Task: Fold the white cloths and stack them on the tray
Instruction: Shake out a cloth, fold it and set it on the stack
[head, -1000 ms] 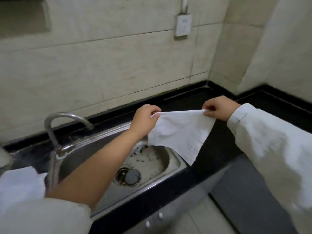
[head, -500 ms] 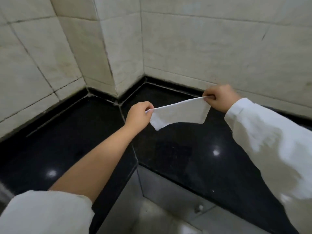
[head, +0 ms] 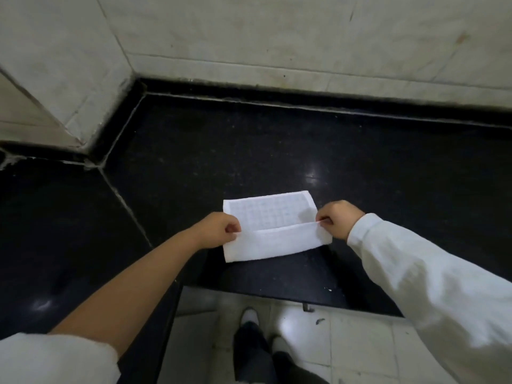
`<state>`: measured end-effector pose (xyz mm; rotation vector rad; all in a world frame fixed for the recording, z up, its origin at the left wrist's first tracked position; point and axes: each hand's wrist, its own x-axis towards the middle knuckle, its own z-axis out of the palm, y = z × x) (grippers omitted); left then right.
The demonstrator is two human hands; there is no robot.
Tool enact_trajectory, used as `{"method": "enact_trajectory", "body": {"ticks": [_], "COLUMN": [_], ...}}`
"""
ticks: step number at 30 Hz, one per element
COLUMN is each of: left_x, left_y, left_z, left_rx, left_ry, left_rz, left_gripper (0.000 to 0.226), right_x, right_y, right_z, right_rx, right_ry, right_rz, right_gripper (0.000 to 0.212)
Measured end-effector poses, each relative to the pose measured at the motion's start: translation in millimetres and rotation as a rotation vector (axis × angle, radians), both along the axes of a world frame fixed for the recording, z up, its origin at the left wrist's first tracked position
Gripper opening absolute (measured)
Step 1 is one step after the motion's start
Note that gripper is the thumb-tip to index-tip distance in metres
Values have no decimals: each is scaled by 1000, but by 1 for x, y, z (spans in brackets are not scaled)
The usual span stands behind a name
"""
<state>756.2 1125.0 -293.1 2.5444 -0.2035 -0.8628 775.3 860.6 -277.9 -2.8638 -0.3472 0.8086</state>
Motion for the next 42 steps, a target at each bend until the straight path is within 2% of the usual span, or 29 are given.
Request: {"method": "enact_trajectory", "body": {"ticks": [4,11,15,19,23,26,29,32,34,35,37,38,40,42], "left_x": [31,55,58,60,61,59,68,88,95,94,86,81,69,59], "left_y": [6,10,13,11,12,9,10,18,23,27,27,24,21,16], "left_z": [-18,-43,-51,-54,-56,-49,-29,2,13,11,-3,-8,-30,-44], "left_rx": [28,99,194,223,273,350,322,204,208,248,301,324,393,438], "left_ry": [-208,-378,-398,-398,-396,-364,-471,-799,-923,-950,-880,-835,-650,-501], "left_rz": [121,124,50,49,-27,-116,-57,25,-88,-166,-296,-346,-440,-440], "left_gripper": [18,24,26,25,30,23,25,26,28,28,27,27,23,10], "right_x": [30,67,83,91,93,93,96,98,97,94,88,85,78,69], "right_y": [12,27,31,33,33,31,22,14,8,7,4,4,7,8], "right_z": [-15,-39,-46,-47,-49,-44,-29,-6,2,3,-8,-18,-34,-46], "right_rx": [-51,-54,-58,-147,-222,-204,-72,207,302,284,252,211,64,-78], "right_ry": [-56,-111,-60,31,37,27,-122,-510,-702,-722,-704,-688,-476,-183], "right_rz": [-142,-239,-162,-59,4,33,-36,-80,-5,34,109,141,127,54], "right_gripper": [29,29,29,41,34,29,28,19,18,23,29,26,18,43]}}
